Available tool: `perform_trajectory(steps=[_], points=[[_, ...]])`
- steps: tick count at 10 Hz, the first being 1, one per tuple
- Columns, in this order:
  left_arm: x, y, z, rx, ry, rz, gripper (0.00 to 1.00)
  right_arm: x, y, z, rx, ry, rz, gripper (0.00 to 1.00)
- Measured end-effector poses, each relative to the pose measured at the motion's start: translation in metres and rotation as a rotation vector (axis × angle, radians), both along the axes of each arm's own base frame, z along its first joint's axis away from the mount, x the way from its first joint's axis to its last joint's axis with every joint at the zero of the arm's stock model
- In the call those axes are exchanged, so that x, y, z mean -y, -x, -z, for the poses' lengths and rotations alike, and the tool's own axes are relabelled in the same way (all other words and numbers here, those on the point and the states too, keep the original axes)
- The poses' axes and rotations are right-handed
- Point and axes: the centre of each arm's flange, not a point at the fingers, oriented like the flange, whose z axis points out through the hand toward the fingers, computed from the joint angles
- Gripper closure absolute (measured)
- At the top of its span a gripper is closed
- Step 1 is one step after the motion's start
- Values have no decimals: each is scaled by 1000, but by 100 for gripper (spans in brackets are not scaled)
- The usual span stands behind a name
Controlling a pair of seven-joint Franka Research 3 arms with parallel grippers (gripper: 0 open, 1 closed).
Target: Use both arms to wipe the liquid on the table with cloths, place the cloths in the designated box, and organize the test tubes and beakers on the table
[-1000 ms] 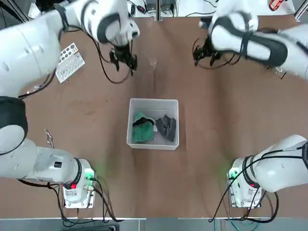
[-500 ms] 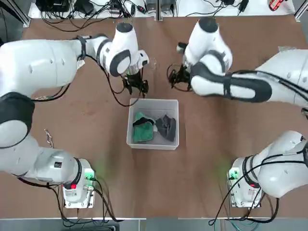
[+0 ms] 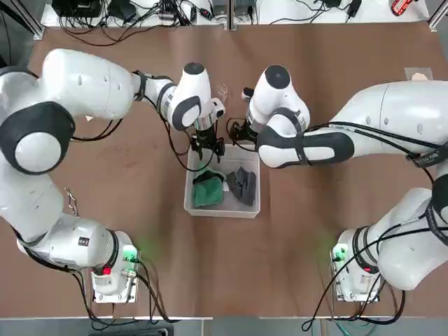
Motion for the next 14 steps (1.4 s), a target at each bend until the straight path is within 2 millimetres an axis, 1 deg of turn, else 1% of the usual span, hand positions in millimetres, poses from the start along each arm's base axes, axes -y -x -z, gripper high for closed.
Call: perform_trajectory(steps=[2, 3, 5, 10, 11, 12, 13, 14], points=[[-1, 2, 16, -3, -29, 5, 11, 3, -3, 0, -7, 8, 7, 0], [-2, -2, 15, 3, -28, 1, 10, 7, -6, 1, -20, 24, 13, 0], [-4, -12, 4, 28, -19, -13, 10, 17, -14, 1, -39, 44, 33, 0], [-5, -11, 2, 30, -28, -8, 9, 19, -14, 3, -52, 58, 33, 0], [-6, -10, 3, 28, -31, -6, 9, 25, -16, 4, -75, 81, 43, 0], [-6, -10, 4, 26, -33, -6, 9, 41, -30, 3, -106, 112, 78, 0], [-6, -9, 4, 25, -34, -5, 9, 65, -50, -2, -128, 127, 121, 0], [-6, -9, 4, 25, -34, -5, 9, 80, -62, -8, -135, 130, 146, 0]])
